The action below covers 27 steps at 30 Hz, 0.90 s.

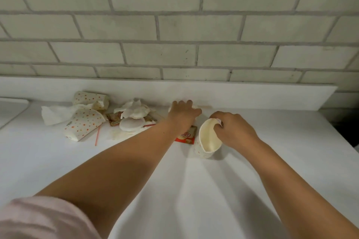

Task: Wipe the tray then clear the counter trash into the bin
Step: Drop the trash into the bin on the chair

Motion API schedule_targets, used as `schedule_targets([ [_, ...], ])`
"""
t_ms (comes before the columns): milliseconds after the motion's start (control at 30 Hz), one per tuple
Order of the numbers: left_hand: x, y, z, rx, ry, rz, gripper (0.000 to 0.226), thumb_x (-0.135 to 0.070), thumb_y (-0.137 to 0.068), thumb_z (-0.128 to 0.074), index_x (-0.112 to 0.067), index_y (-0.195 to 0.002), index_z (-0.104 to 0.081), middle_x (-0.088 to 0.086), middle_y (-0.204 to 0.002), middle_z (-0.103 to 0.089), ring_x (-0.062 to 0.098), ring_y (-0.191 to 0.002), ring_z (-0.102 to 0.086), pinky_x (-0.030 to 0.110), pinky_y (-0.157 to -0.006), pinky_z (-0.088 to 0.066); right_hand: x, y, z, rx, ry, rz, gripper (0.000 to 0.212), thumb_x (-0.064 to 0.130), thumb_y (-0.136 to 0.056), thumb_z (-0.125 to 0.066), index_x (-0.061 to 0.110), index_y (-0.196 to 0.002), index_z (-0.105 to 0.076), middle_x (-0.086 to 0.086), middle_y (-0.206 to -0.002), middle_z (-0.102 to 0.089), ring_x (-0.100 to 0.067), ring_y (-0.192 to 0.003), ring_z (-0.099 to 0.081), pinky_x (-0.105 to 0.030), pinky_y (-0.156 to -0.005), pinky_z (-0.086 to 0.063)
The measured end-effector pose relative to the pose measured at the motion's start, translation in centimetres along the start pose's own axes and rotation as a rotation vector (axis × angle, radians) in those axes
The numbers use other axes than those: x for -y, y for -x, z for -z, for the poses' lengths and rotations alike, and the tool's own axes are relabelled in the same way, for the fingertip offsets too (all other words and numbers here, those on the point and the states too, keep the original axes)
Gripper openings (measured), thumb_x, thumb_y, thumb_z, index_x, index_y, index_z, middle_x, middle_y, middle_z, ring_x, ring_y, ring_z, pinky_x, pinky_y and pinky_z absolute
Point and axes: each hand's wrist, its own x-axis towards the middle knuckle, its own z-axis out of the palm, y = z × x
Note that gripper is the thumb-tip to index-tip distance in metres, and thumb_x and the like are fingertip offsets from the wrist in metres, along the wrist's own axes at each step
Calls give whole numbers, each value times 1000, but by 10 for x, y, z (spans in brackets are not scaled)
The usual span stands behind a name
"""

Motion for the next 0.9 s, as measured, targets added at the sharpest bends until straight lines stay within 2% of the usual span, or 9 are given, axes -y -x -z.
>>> schedule_targets([
  [133,12,7,13,-141,126,57,32,-8,-91,-45,-14,-123,-46,8,-119,-49,27,-101,-53,32,-71,-38,2,-2,-1,7,-99,24,35,34,-98,-39,21,-129,-52,-7,-112,-62,-24,-105,-56,-34,-89,-46],
  [300,23,28,49,-289,446,219,30,-24,-96,-44,-10,-122,-48,8,-120,-51,26,-104,-54,29,-75,-39,-10,5,-1,102,-621,55,81,62,-71,-58,37,-142,-29,2,-128,-42,-14,-119,-46,-30,-95,-43],
  [400,25,41,66,-386,549,279,28,-25,-93,-48,-6,-113,-53,12,-108,-56,28,-98,-55,29,-72,-37,-18,15,-18,154,-791,112,120,37,-57,-86,44,-146,-5,7,-138,-32,-9,-128,-35,-23,-94,-39],
  [467,24,48,76,-452,661,322,25,-24,-91,-52,-4,-105,-55,12,-99,-58,26,-90,-55,26,-66,-33,-18,18,-36,166,-850,114,131,14,-60,-87,42,-147,6,8,-144,-28,-6,-129,-31,-20,-96,-35],
  [600,16,66,91,-562,917,440,20,-23,-89,-56,-4,-91,-56,8,-82,-57,19,-72,-50,20,-50,-31,-14,16,-67,104,-912,124,138,3,-56,-87,40,-147,10,20,-140,-38,-1,-127,-39,-23,-107,-32],
  [700,4,79,85,-487,990,423,19,-22,-88,-58,-4,-85,-54,10,-76,-58,21,-67,-52,21,-52,-35,-9,16,-77,28,-894,123,130,5,-60,-86,34,-149,4,48,-103,-51,26,-102,-48,-15,-101,-40],
  [800,-1,92,76,-447,989,415,19,-19,-88,-58,-8,-77,-46,-2,-67,-46,18,-65,-45,14,-51,-29,2,14,-78,-60,-851,148,106,-2,-65,-81,23,-146,-17,33,-90,-60,31,-86,-51,0,-83,-42],
  [833,-1,97,75,-445,979,429,20,-18,-88,-57,-9,-77,-44,-6,-65,-42,15,-64,-42,14,-51,-28,6,14,-77,-88,-821,160,102,1,-65,-82,23,-144,-23,29,-97,-59,27,-89,-53,2,-77,-41],
  [900,2,104,75,-447,977,453,19,-18,-88,-56,-10,-77,-44,-7,-66,-42,12,-64,-41,15,-52,-27,15,13,-80,-138,-755,161,100,14,-60,-86,24,-142,-29,17,-120,-56,9,-107,-54,-8,-84,-44],
])
